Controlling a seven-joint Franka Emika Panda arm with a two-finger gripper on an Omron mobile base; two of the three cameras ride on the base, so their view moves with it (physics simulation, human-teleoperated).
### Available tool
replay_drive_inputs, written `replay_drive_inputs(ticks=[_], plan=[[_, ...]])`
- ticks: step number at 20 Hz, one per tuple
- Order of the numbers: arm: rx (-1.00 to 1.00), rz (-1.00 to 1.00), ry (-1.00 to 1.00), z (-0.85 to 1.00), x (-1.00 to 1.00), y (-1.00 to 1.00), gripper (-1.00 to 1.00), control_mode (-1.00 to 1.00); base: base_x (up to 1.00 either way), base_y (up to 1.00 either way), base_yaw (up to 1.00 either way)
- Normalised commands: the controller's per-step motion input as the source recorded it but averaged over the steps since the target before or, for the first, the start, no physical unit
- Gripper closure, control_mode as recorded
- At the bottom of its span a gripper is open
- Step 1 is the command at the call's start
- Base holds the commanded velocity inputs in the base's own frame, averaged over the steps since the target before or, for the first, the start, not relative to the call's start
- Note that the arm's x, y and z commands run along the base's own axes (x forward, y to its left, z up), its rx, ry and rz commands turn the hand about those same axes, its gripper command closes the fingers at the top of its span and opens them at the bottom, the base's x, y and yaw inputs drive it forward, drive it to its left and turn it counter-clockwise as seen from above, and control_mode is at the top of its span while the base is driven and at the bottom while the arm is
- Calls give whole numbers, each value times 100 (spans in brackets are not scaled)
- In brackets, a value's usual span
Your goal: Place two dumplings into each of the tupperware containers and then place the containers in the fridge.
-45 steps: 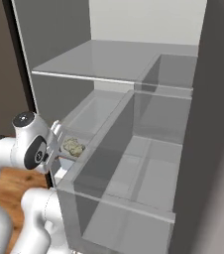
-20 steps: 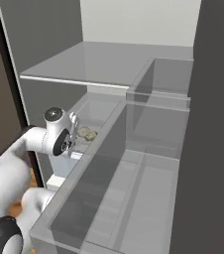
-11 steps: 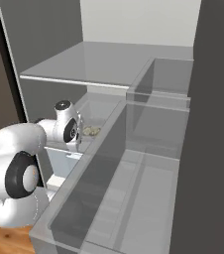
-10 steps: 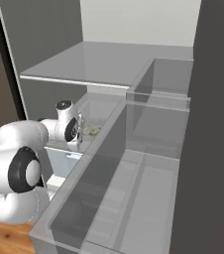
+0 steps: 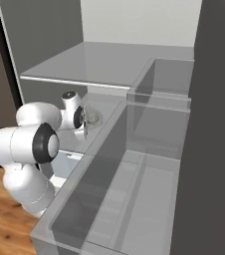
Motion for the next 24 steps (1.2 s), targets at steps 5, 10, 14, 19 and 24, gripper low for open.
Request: replay_drive_inputs(ticks=[5, 10, 14, 19, 24], plan=[[0, 9, -39, -22, -24, -5, -100, -100, 0, 0, 0], [3, 9, -52, 1, -44, -3, -100, -100, 0, 0, 0], [8, 14, -23, 42, -67, -20, -100, -100, 0, 0, 0], [1, 13, 13, 94, -86, 0, -100, -100, 0, 0, 0], [-8, -1, 47, 100, -83, 5, -100, -100, 0, 0, 0]])
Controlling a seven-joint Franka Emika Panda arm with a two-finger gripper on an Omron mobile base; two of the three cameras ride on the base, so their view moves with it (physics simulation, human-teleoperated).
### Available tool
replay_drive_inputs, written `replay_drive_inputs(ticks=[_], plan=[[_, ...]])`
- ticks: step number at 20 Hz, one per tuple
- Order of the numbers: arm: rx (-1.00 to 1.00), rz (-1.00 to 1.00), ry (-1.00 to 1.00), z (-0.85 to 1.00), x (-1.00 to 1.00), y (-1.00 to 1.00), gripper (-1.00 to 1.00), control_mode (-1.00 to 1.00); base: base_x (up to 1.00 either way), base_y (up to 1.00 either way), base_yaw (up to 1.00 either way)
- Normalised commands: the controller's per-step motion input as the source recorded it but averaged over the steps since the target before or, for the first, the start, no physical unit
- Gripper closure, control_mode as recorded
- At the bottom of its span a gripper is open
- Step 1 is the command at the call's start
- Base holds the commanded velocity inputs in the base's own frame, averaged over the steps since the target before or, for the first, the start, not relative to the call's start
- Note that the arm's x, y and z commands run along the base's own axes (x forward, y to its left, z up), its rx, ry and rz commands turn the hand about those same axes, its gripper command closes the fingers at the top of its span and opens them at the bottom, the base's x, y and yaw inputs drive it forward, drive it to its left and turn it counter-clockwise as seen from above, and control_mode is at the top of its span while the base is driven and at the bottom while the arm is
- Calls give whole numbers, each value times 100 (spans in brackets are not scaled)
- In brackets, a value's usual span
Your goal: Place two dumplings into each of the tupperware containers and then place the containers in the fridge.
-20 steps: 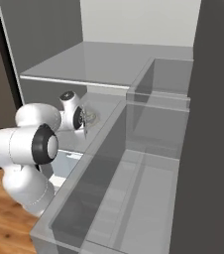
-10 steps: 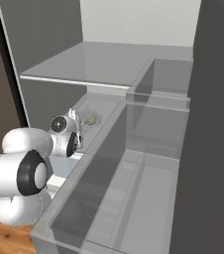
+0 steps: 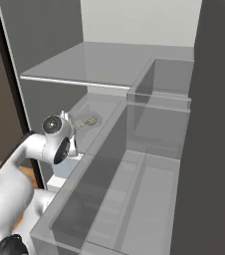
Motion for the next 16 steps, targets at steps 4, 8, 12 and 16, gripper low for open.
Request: replay_drive_inputs(ticks=[4, 8, 12, 16], plan=[[-18, -2, 63, 90, -90, 2, -100, -100, 0, 0, 0], [-7, 0, 27, 22, -100, -26, -100, -100, 0, 0, 0], [0, 0, -30, -67, -100, -46, -100, -100, 0, 0, 0], [0, 0, -48, -89, -100, -9, -100, -100, 0, 0, 0]])
